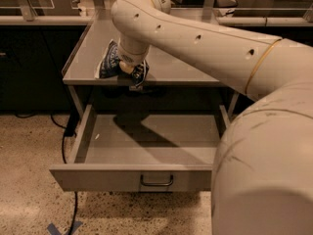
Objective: Pick blue chip bag from top drawer and place on counter
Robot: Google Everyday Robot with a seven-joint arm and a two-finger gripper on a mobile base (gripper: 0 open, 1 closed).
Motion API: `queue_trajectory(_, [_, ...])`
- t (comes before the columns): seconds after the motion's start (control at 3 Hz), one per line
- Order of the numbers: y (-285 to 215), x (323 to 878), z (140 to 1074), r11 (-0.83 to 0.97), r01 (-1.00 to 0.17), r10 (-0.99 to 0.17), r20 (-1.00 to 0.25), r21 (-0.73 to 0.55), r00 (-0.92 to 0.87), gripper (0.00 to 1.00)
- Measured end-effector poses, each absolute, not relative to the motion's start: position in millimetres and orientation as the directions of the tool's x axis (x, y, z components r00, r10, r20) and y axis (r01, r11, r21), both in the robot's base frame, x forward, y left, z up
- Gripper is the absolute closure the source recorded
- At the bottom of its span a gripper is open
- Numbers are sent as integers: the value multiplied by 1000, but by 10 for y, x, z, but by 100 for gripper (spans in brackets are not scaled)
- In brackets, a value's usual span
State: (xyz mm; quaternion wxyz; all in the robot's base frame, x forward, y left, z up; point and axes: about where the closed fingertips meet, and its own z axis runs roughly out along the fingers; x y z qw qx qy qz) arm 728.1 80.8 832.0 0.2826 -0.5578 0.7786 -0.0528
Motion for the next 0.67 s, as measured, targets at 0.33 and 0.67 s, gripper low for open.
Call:
queue_trajectory(0.33, [808, 7281, 8320, 372, -839, -898, -381, -397, -218, 37])
queue_trajectory(0.67, [808, 7281, 8319, 372, -839, -898, -381, -397, -218, 12])
